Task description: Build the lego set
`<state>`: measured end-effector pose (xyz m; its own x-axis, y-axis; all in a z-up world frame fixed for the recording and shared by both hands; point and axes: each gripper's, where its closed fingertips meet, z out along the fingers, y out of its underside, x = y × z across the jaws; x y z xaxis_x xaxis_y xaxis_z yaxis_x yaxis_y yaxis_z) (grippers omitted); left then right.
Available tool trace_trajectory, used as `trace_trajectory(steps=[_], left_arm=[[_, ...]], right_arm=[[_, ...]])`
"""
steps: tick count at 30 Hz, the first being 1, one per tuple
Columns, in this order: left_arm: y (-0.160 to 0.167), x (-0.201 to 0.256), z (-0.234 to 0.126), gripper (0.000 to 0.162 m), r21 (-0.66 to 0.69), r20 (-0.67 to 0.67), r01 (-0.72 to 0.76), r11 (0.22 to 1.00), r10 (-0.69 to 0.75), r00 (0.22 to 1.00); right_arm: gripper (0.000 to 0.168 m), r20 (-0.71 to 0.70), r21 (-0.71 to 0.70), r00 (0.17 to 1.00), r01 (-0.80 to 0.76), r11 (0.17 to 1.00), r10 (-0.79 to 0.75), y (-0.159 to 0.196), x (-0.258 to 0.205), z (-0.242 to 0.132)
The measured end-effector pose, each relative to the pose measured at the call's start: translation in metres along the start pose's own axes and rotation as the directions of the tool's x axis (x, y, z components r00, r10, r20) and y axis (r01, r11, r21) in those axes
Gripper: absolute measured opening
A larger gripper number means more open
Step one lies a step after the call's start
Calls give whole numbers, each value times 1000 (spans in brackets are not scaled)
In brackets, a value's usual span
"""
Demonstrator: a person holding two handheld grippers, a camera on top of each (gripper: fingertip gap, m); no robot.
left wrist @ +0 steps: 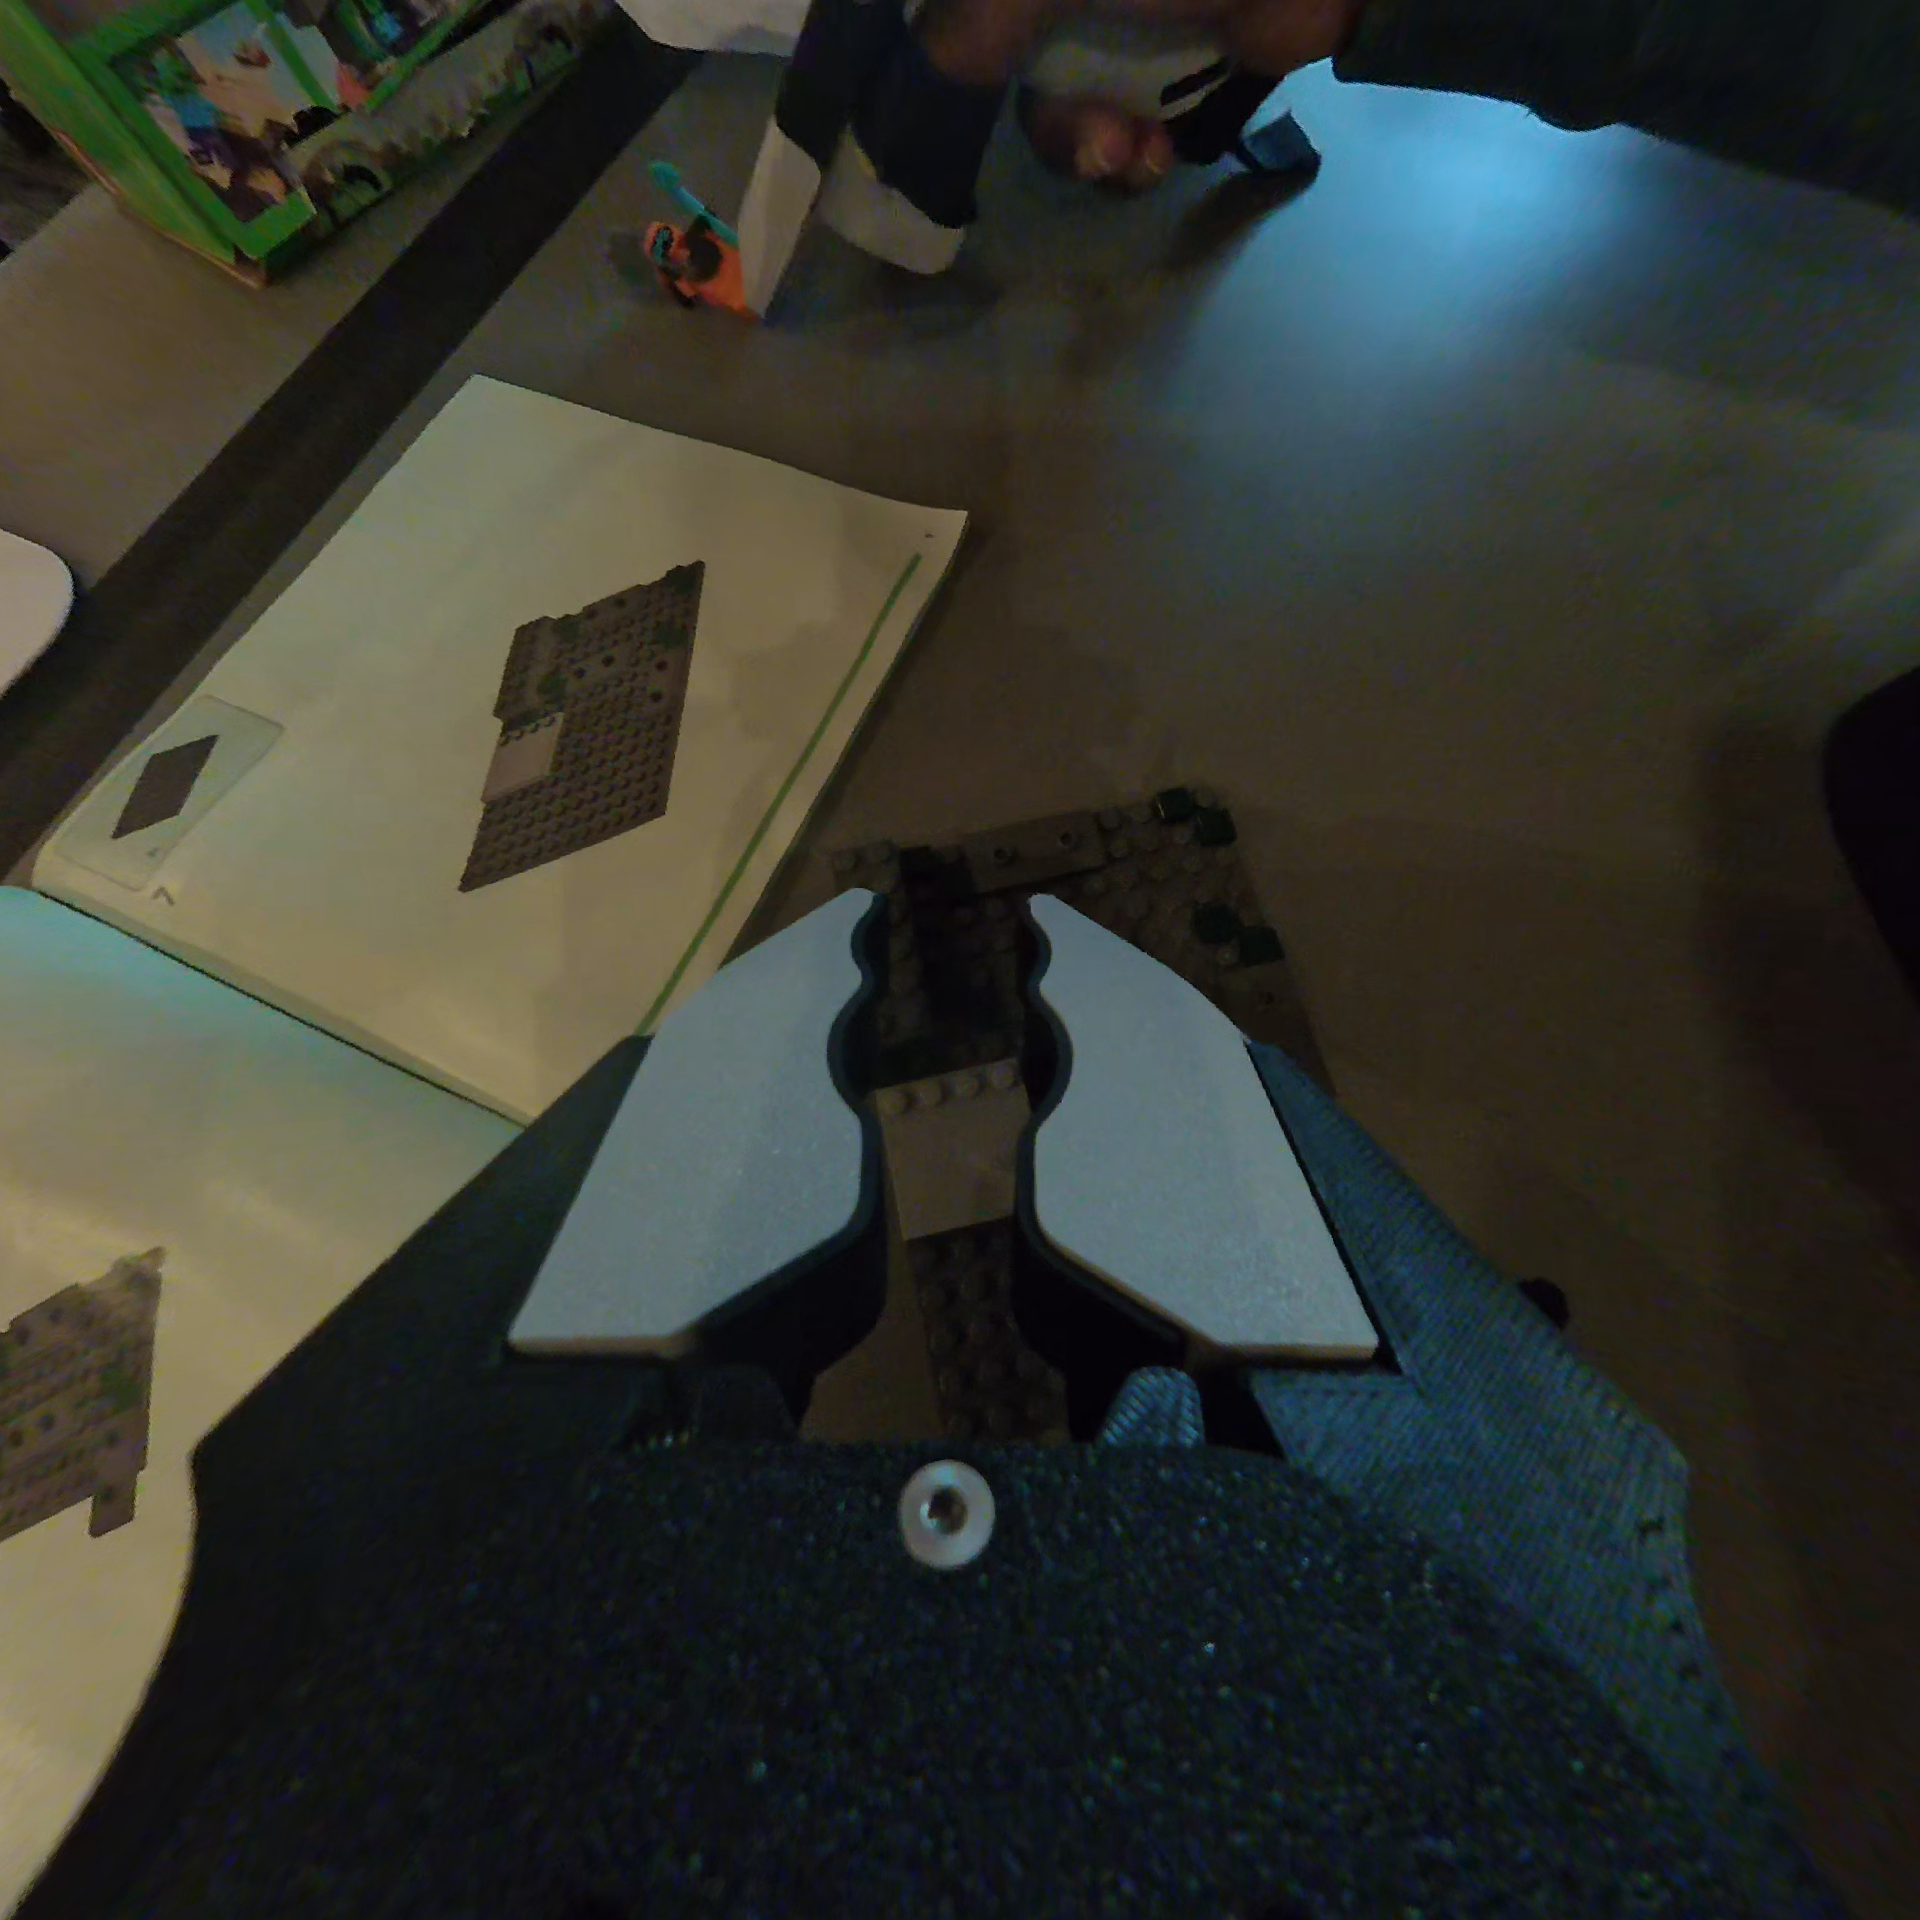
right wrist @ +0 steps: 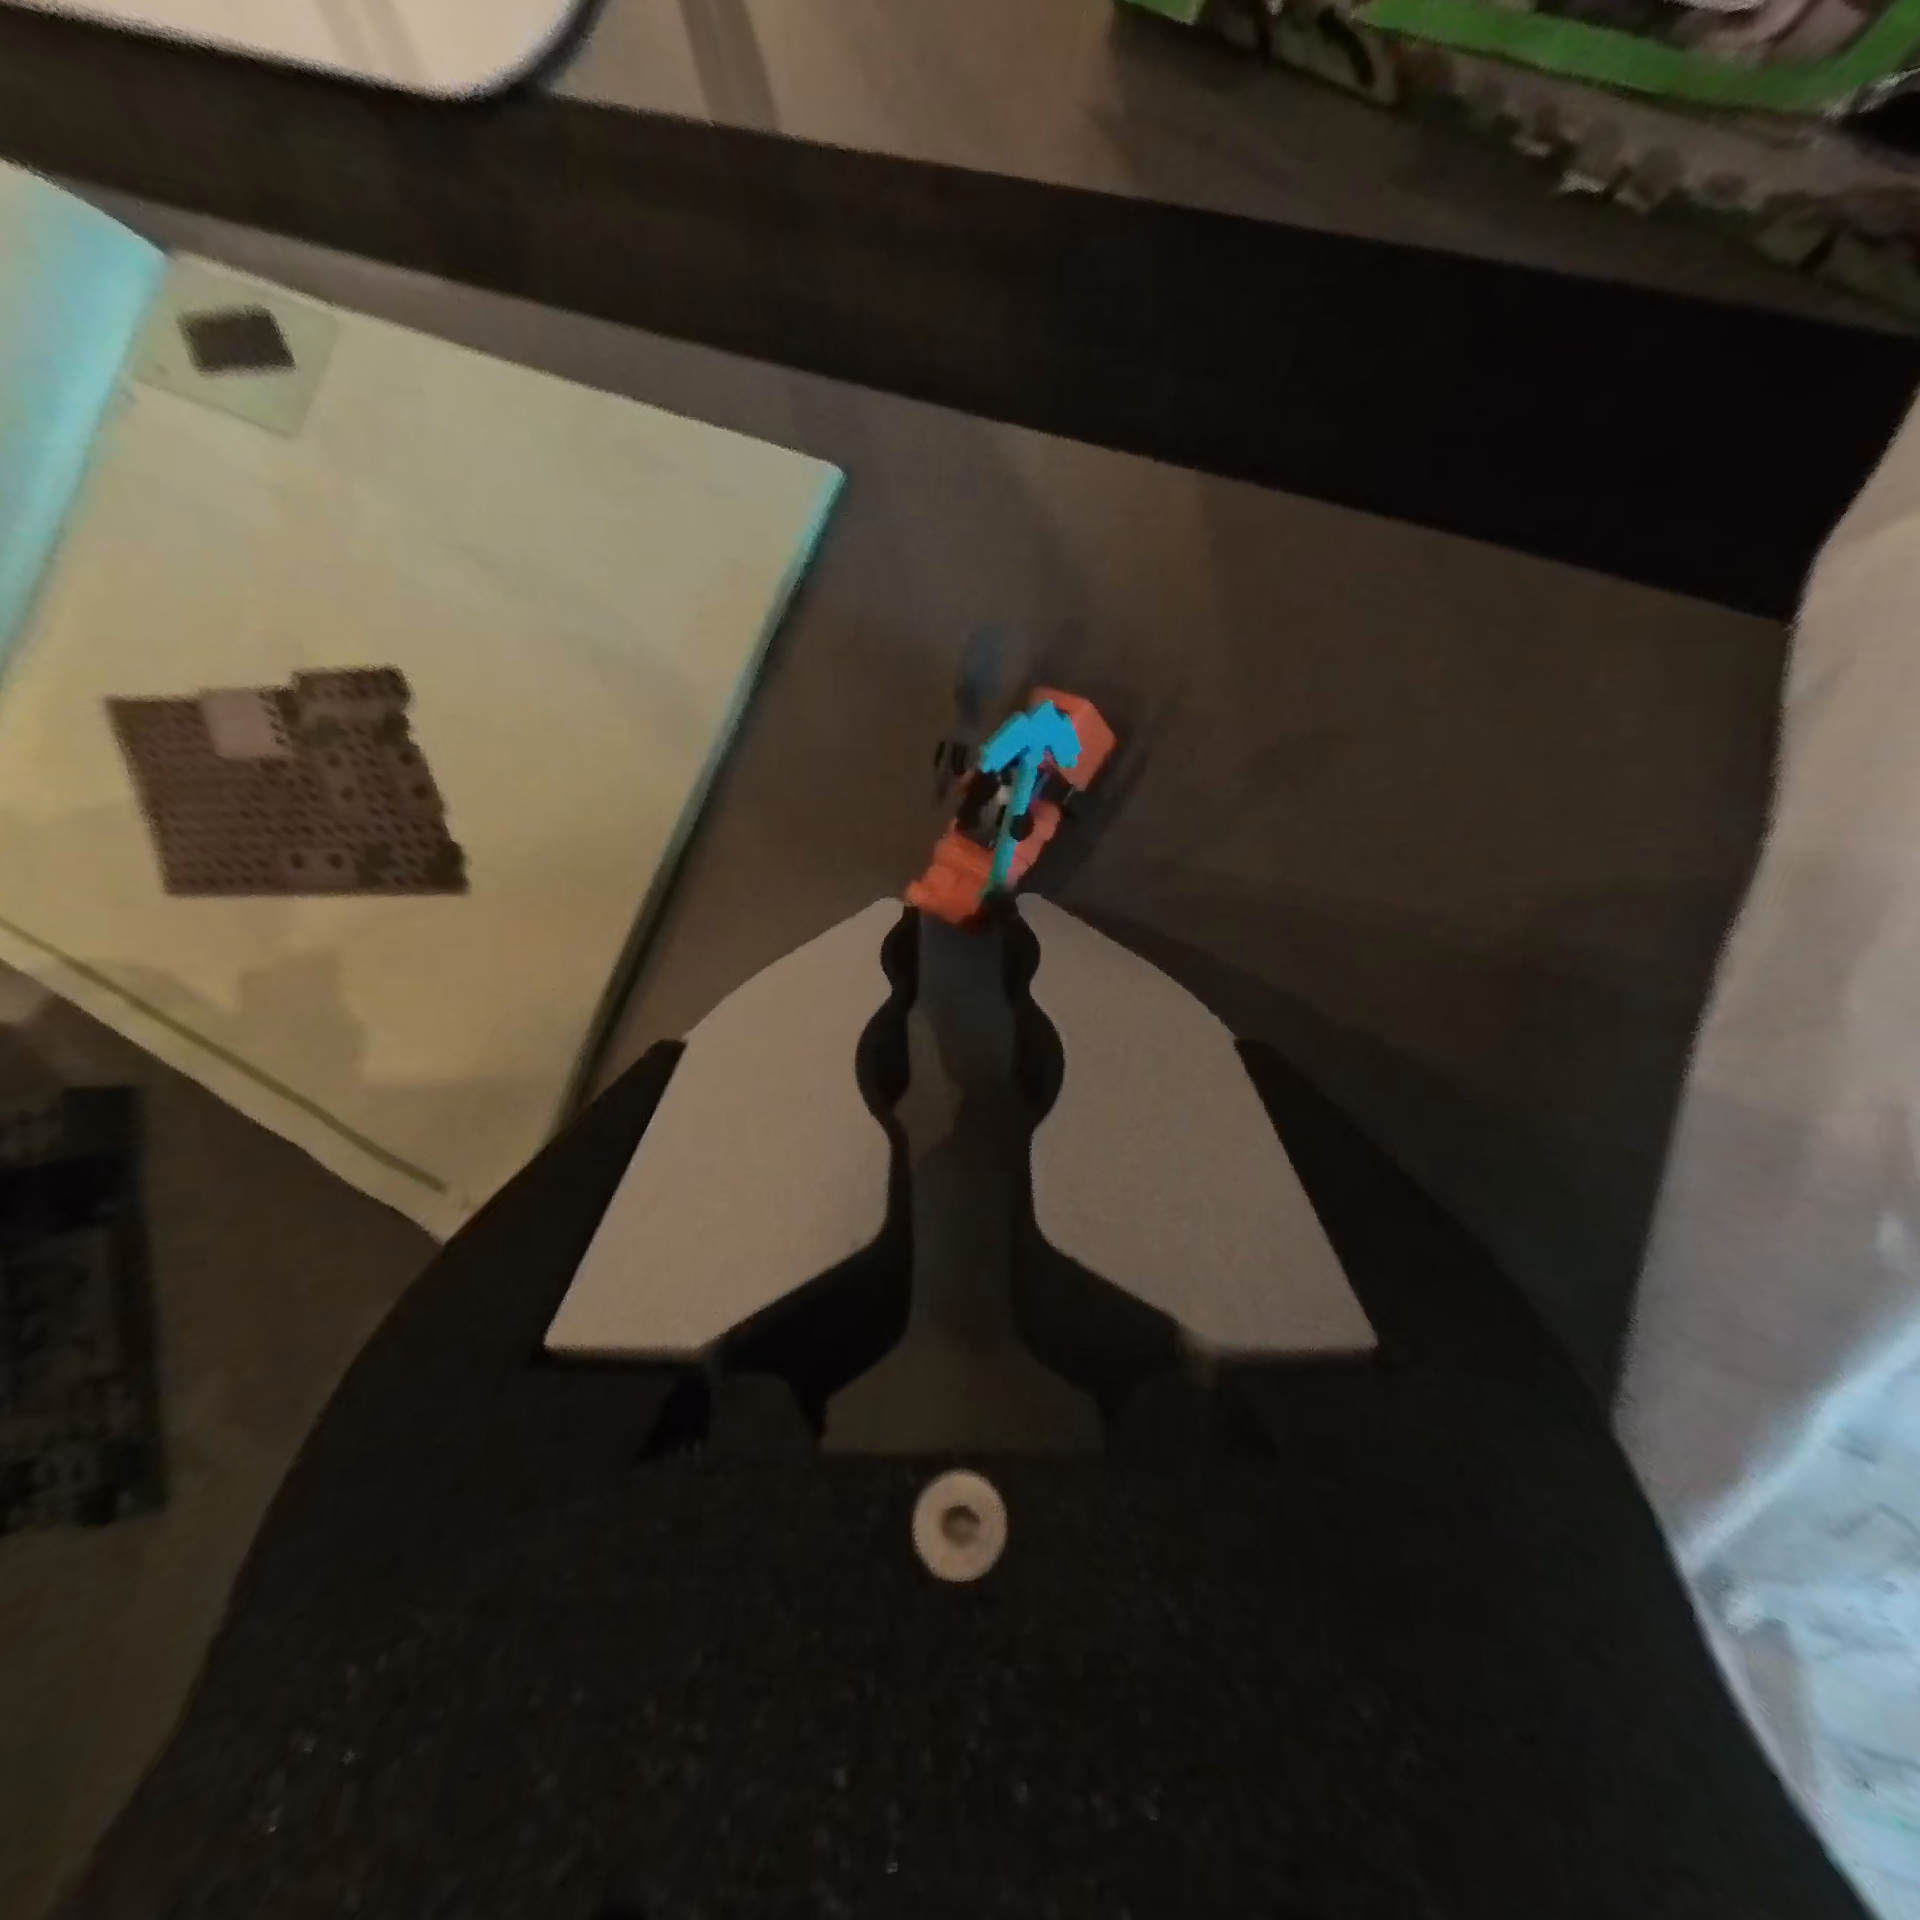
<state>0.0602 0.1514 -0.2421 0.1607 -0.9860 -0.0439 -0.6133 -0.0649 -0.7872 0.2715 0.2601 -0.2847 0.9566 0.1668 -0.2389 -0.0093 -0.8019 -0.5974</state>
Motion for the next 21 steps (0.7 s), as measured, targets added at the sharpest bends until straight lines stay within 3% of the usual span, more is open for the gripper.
trace_trajectory(steps=[7,10,13,15,18,21], left_arm=[[0,1,0,23,-1,-1,-4,1000,4,1000],[-1,-1,-2,23,3,4,-5,1000,5,1000],[-1,-3,-3,23,6,9,-3,1000,3,1000],[-2,-5,-5,22,9,16,-4,1000,4,1000],[-3,-7,-8,22,12,26,-5,1000,4,1000],[-4,-7,-10,22,8,43,-15,1000,15,999]], right_arm=[[20,-33,22,999,0,1000,1,-1,5,-6],[21,-64,64,995,83,995,-78,-2,0,-25],[22,7,141,975,220,965,-224,2,-35,-43],[22,61,199,920,368,908,-387,10,-69,-52],[23,71,239,763,612,754,-642,30,-107,-55],[23,73,230,631,743,629,-772,46,-122,-49]])
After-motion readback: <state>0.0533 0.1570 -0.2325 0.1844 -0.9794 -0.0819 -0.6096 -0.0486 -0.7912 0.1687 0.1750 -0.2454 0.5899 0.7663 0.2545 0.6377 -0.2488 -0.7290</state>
